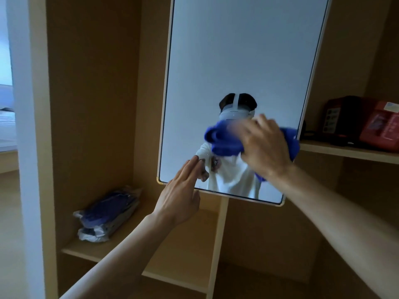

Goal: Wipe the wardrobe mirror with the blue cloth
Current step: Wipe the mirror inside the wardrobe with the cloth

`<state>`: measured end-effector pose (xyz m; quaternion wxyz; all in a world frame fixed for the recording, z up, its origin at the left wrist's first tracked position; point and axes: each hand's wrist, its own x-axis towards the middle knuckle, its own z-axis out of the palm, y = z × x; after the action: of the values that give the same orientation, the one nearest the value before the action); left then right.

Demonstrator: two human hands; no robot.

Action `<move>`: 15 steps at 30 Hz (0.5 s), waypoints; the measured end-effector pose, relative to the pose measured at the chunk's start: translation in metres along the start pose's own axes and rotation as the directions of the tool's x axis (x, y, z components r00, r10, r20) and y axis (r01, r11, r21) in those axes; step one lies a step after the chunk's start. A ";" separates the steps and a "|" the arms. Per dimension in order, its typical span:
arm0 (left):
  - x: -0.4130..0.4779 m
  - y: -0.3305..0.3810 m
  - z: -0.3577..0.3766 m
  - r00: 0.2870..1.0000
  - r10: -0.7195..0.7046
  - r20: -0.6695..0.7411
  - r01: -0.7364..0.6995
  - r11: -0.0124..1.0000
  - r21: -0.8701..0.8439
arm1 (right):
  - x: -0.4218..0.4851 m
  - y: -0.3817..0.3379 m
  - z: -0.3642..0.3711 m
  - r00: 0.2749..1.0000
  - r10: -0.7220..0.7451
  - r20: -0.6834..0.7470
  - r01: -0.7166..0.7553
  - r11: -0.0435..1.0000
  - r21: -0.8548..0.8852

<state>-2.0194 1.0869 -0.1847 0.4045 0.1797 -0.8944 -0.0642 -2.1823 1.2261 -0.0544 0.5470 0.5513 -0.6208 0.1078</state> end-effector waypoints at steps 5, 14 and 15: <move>0.002 -0.005 -0.002 1.000 0.002 -0.025 -0.002 1.000 -0.016 | 0.038 0.003 -0.008 0.999 0.045 0.006 -0.044 0.997 -0.062; 0.000 -0.006 0.005 0.999 0.029 -0.035 -0.031 0.997 -0.067 | -0.070 -0.049 0.035 0.989 -0.121 0.090 0.116 0.991 0.059; 0.001 -0.006 0.005 0.999 0.024 -0.027 -0.026 0.998 -0.065 | -0.079 -0.054 0.038 0.984 -0.139 0.111 0.132 0.989 0.070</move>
<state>-2.0217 1.0806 -0.1887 0.4227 0.1560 -0.8886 -0.0858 -2.1761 1.2233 -0.1576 0.4987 0.6144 -0.6087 0.0574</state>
